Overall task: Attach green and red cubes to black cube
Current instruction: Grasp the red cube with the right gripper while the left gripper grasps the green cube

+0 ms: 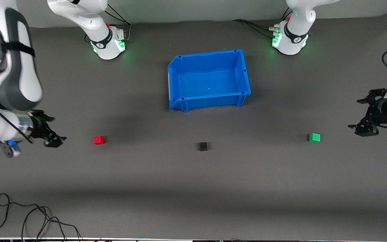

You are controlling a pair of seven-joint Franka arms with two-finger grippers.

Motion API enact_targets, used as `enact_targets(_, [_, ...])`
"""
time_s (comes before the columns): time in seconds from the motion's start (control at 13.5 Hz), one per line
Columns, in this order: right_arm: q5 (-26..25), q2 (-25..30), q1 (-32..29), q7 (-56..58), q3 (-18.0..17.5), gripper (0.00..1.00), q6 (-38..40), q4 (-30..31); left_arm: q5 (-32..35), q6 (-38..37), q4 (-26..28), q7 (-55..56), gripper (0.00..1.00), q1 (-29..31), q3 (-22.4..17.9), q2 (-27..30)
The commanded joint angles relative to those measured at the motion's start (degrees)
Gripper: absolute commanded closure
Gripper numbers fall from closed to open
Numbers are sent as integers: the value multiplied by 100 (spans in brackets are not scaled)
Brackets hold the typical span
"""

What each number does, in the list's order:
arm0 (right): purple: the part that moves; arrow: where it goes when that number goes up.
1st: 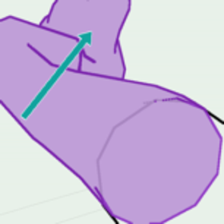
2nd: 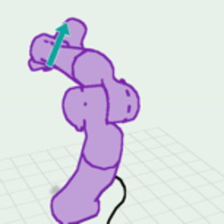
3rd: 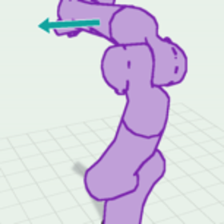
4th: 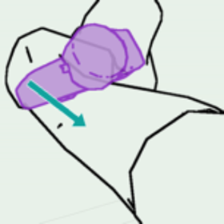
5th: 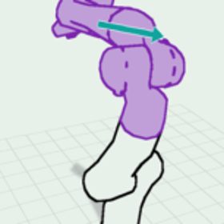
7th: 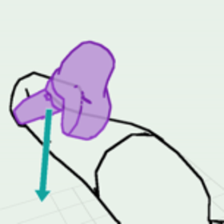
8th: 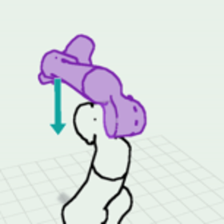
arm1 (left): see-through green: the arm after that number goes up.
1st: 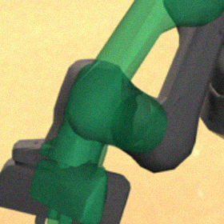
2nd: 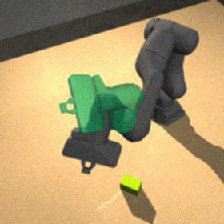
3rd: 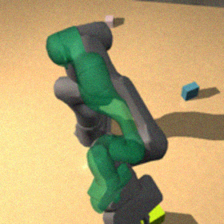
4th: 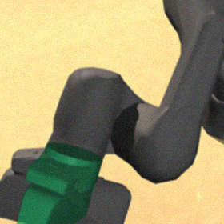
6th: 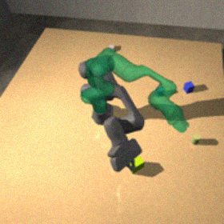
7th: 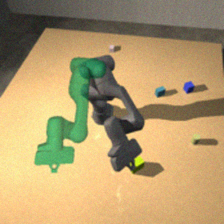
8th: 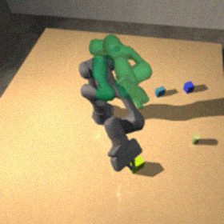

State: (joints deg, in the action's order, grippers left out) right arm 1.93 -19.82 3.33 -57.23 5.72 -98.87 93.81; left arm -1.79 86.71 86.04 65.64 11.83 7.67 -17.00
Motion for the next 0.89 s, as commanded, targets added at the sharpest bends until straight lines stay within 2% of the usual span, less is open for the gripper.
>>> enact_targets(0.0, [35,189,19,-385,60,1,-1191,1092,-181,870,919,133,0,276,33,301])
enact_targets(0.15, [132,111,27,-770,218,1,-1967,1534,-164,1801,1657,203,0,267,24,355])
enact_targets(0.44, [360,-197,62,-1388,219,1,-2023,1597,-23,3683,3064,406,0,197,24,329])
enact_targets(0.59, [727,-364,28,-1388,219,2,-2092,1597,82,4395,3549,414,0,188,24,276])
enact_targets(0.81, [1212,-680,27,-1388,227,2,-2601,1588,170,5152,3901,467,0,171,24,-13])
